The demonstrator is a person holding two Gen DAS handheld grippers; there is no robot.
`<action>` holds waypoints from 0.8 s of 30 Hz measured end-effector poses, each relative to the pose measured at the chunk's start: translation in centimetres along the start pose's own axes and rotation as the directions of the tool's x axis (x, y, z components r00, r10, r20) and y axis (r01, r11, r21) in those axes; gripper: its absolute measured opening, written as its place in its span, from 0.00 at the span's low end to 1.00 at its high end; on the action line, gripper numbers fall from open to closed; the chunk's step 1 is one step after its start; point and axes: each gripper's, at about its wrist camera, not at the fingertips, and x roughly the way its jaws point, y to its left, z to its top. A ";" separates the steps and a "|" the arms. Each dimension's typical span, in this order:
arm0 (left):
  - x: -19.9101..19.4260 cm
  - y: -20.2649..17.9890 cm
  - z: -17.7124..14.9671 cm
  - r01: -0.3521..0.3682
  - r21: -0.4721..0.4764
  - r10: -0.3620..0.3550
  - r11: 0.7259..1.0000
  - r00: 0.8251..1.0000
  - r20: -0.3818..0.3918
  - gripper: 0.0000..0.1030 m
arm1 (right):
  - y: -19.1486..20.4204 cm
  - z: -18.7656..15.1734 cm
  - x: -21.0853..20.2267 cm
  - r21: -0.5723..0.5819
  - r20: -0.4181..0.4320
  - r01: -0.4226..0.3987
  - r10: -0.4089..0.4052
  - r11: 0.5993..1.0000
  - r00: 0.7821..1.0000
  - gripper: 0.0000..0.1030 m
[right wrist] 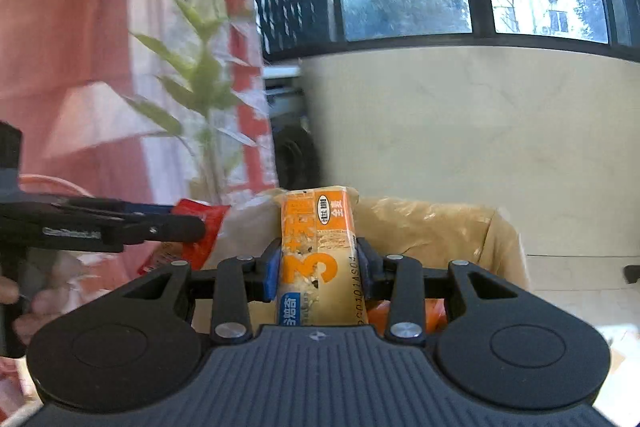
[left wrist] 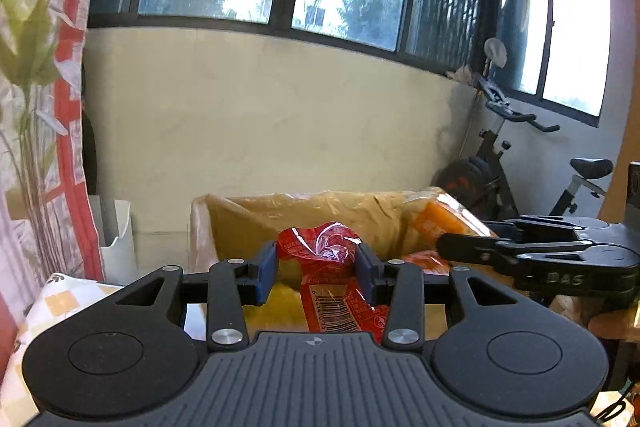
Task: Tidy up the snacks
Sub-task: 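Carry the red and orange packets over the box and open both tools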
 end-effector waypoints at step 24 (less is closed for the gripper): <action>6.1 1.0 1.6 -0.114 0.006 0.114 0.993 0.986 -0.124 0.70 | -1.6 0.9 6.9 0.027 -0.154 0.138 -0.132 0.990 0.979 0.73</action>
